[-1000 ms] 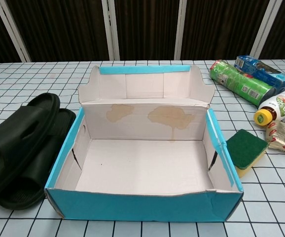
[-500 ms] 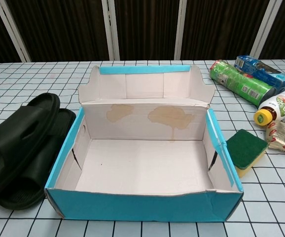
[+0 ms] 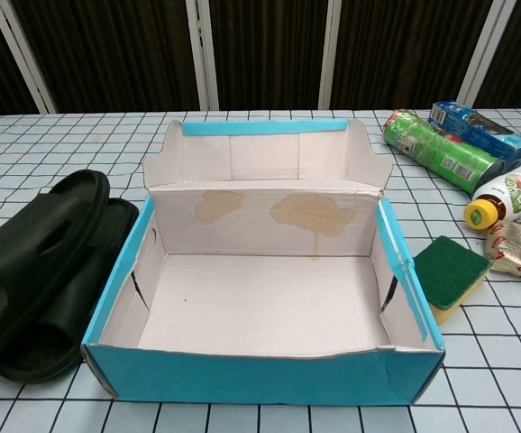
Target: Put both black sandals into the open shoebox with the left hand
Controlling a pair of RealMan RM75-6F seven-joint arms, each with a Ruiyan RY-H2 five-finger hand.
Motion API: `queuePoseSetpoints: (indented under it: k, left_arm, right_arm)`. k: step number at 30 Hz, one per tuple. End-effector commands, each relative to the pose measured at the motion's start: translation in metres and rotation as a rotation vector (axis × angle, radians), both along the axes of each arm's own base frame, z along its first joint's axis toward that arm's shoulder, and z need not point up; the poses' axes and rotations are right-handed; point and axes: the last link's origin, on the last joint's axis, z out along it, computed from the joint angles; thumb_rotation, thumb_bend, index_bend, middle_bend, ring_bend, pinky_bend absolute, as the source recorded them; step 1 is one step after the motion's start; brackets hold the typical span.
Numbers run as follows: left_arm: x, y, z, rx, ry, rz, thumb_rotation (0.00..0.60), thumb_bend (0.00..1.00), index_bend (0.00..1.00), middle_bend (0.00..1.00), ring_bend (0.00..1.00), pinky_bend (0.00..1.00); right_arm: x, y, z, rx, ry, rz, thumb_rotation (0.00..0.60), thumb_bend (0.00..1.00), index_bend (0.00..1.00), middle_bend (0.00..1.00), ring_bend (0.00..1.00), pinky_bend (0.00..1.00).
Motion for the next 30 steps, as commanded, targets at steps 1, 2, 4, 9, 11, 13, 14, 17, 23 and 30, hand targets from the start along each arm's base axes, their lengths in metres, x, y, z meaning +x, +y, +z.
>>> queuePoseSetpoints:
  k: [1,2,4,9,11,13,14,17,23,30]
  left_arm:
    - [0.004,0.003,-0.010,-0.024,0.024,-0.027,0.600,0.20,0.01,0.04,0.00,0.08]
    - [0.004,0.003,-0.013,-0.030,0.022,-0.028,0.600,0.20,0.02,0.04,0.00,0.08]
    - [0.004,0.004,-0.018,-0.040,0.008,-0.022,0.600,0.20,0.02,0.04,0.00,0.08]
    - [0.001,0.006,-0.033,-0.058,-0.044,0.015,0.600,0.20,0.02,0.04,0.00,0.08]
    - [0.000,0.008,-0.038,-0.064,-0.057,0.022,0.600,0.20,0.02,0.04,0.00,0.08]
    - [0.000,0.010,-0.042,-0.065,-0.067,0.027,0.600,0.20,0.02,0.05,0.00,0.08]
    - [0.000,0.011,-0.044,-0.066,-0.070,0.029,0.600,0.20,0.02,0.06,0.00,0.08]
    - [0.002,0.016,-0.050,-0.071,-0.075,0.030,0.600,0.20,0.02,0.07,0.00,0.08]
    - [0.005,0.025,-0.066,-0.096,-0.063,0.037,0.600,0.20,0.02,0.10,0.00,0.08]
    - [0.009,0.029,-0.078,-0.098,-0.070,0.030,0.600,0.20,0.11,0.21,0.00,0.08]
  right_arm:
    - [-0.001,0.000,0.000,0.005,-0.004,-0.018,0.600,0.23,0.10,0.07,0.19,0.25]
    - [-0.002,0.001,0.000,0.009,-0.005,-0.023,0.600,0.23,0.10,0.07,0.19,0.25]
    - [-0.001,0.001,0.001,0.013,-0.008,-0.027,0.600,0.24,0.10,0.07,0.19,0.25]
    - [-0.001,0.001,0.000,0.021,-0.008,-0.026,0.600,0.24,0.10,0.07,0.19,0.25]
    - [-0.001,0.000,0.000,0.025,-0.009,-0.029,0.600,0.24,0.10,0.07,0.19,0.25]
    - [-0.002,0.000,0.000,0.027,-0.011,-0.032,0.600,0.24,0.10,0.07,0.19,0.25]
    - [-0.002,0.000,0.001,0.028,-0.013,-0.033,0.600,0.24,0.10,0.07,0.19,0.25]
    - [-0.002,0.000,0.002,0.026,-0.018,-0.036,0.600,0.24,0.10,0.08,0.19,0.25]
    - [-0.003,0.000,0.003,0.027,-0.023,-0.042,0.600,0.24,0.10,0.07,0.19,0.25]
    - [-0.004,-0.001,0.003,0.033,-0.026,-0.045,0.600,0.23,0.10,0.07,0.19,0.25]
